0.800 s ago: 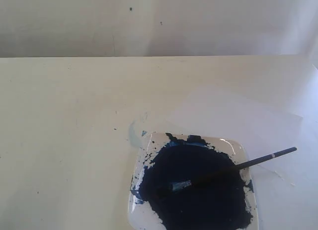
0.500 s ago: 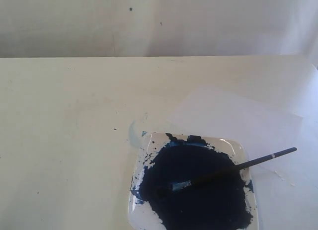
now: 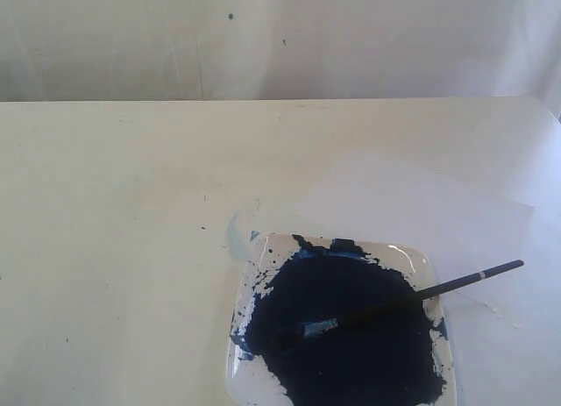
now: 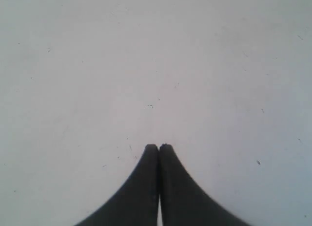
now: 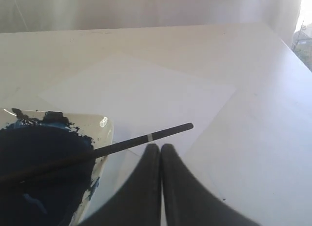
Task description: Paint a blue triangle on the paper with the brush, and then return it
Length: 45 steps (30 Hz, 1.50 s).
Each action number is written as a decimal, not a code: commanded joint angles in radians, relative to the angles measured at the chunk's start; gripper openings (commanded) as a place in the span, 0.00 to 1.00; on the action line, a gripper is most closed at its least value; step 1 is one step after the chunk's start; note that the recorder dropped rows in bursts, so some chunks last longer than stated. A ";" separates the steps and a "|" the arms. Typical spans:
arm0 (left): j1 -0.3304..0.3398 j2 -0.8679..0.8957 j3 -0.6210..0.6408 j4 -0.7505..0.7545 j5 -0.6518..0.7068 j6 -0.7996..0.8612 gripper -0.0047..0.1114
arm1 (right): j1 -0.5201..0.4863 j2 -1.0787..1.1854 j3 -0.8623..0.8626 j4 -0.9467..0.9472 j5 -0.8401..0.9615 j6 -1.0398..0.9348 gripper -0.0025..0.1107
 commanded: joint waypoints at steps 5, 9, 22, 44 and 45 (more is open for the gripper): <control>-0.007 -0.004 0.003 -0.003 -0.005 0.001 0.04 | -0.005 -0.006 0.005 -0.040 -0.192 -0.084 0.02; -0.007 -0.004 0.003 -0.003 -0.005 0.001 0.04 | -0.005 -0.006 0.005 -0.030 -0.331 -0.079 0.02; -0.007 -0.004 0.003 -0.003 -0.005 0.001 0.04 | -0.005 -0.006 0.005 -0.015 -0.513 0.072 0.02; -0.007 -0.004 0.003 -0.003 -0.005 0.001 0.04 | -0.003 0.549 -0.346 -0.020 -0.507 0.424 0.02; -0.007 -0.004 0.003 -0.003 -0.005 0.001 0.04 | -0.003 0.610 -0.376 -0.020 -0.472 0.426 0.02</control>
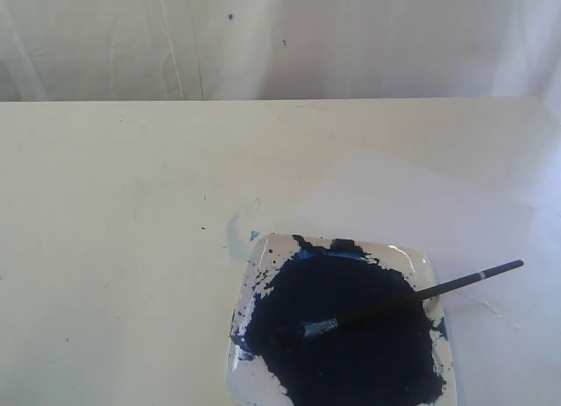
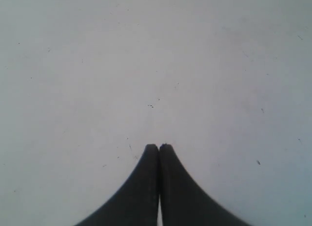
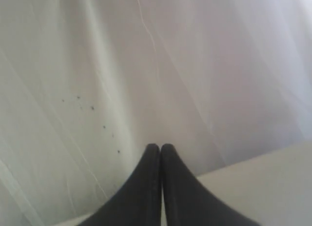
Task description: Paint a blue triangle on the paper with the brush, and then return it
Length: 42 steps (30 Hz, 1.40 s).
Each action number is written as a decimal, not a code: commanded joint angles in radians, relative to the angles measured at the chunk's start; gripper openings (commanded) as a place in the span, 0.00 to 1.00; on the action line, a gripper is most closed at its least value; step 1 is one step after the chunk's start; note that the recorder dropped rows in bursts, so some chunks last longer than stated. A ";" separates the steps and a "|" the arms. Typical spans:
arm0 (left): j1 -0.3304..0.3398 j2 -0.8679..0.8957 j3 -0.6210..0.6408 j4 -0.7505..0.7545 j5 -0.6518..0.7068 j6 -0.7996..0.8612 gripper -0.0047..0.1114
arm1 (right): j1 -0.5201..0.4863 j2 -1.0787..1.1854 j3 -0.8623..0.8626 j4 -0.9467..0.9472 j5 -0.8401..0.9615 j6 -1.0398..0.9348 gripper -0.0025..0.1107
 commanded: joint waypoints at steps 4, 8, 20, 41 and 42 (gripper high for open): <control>-0.007 -0.004 0.003 -0.003 -0.005 0.001 0.04 | 0.015 0.385 -0.188 0.009 0.314 0.193 0.02; -0.007 -0.004 0.003 -0.003 -0.005 0.001 0.04 | 0.107 0.475 -0.206 0.067 0.490 0.241 0.02; -0.007 -0.004 0.003 -0.003 -0.005 0.001 0.04 | 0.239 0.631 -0.206 0.094 0.516 0.292 0.02; -0.007 -0.004 0.003 -0.003 -0.005 0.001 0.04 | 0.195 0.853 -0.206 0.087 0.362 0.519 0.02; -0.007 -0.004 0.003 -0.003 -0.005 0.001 0.04 | 0.185 0.853 -0.206 0.087 0.357 0.553 0.02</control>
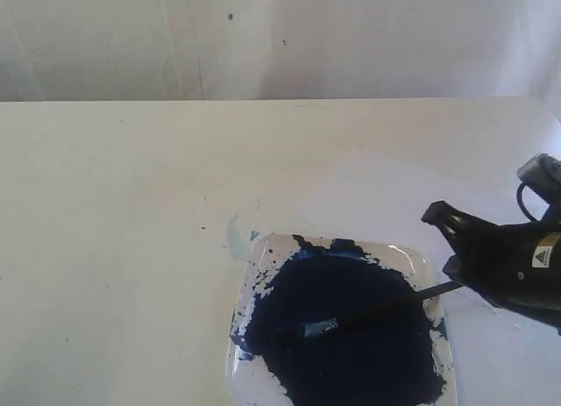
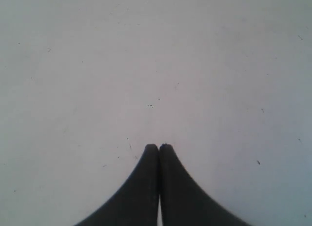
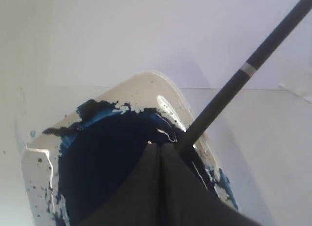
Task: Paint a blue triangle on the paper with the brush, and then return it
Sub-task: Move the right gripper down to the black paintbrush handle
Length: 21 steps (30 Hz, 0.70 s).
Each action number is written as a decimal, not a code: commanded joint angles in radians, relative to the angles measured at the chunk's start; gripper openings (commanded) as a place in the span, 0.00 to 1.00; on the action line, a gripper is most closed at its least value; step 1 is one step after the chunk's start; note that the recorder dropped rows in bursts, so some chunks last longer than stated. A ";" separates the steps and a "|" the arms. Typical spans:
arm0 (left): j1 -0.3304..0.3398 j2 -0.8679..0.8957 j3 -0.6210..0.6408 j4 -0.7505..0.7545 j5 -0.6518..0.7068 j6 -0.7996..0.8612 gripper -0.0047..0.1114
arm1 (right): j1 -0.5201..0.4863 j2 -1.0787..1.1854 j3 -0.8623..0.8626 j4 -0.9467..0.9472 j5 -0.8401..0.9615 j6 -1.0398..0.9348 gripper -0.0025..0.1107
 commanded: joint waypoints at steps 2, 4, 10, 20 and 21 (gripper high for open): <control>-0.007 -0.004 0.003 -0.003 -0.005 0.001 0.04 | -0.057 0.002 -0.007 -0.010 -0.024 0.145 0.02; -0.007 -0.004 0.003 -0.003 -0.005 0.001 0.04 | -0.076 0.002 -0.007 -0.010 -0.024 0.156 0.02; -0.007 -0.004 0.003 -0.003 -0.005 0.001 0.04 | -0.083 0.002 -0.007 -0.010 -0.072 0.215 0.13; -0.007 -0.004 0.003 -0.003 -0.005 0.001 0.04 | -0.083 0.011 -0.007 -0.006 0.031 0.316 0.37; -0.007 -0.004 0.003 -0.003 -0.005 0.001 0.04 | -0.083 0.013 -0.007 -0.006 0.033 0.318 0.37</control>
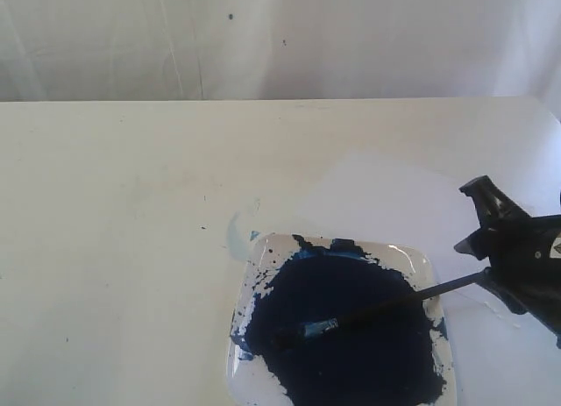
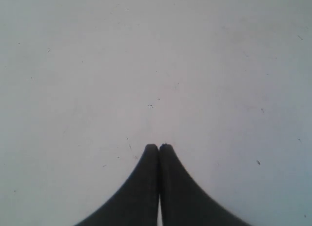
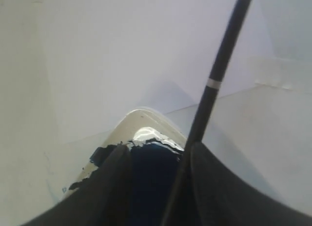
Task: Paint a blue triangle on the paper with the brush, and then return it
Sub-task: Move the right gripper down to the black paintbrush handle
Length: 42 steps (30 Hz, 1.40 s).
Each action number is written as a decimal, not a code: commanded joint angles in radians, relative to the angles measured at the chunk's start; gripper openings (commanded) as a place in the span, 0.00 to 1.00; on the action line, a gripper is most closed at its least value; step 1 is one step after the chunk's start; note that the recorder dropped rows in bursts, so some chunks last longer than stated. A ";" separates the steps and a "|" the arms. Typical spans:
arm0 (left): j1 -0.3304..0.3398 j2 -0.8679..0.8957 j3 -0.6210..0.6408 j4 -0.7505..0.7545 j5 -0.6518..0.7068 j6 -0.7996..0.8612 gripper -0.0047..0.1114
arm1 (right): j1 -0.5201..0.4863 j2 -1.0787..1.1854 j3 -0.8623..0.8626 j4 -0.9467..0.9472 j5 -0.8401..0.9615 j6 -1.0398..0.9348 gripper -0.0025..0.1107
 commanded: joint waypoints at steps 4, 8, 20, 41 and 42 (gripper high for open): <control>-0.007 -0.004 0.003 -0.003 -0.005 0.001 0.04 | -0.009 0.016 -0.005 0.012 0.028 0.067 0.36; -0.007 -0.004 0.003 -0.003 -0.005 0.001 0.04 | -0.009 0.036 -0.005 0.032 0.021 0.067 0.30; -0.007 -0.004 0.003 -0.003 -0.005 0.001 0.04 | -0.009 0.134 -0.005 0.039 -0.081 0.067 0.29; -0.007 -0.004 0.003 -0.003 -0.005 0.001 0.04 | -0.009 0.253 -0.005 0.039 -0.195 0.110 0.29; -0.007 -0.004 0.003 -0.003 -0.005 0.001 0.04 | -0.009 0.255 -0.005 0.039 -0.195 0.110 0.29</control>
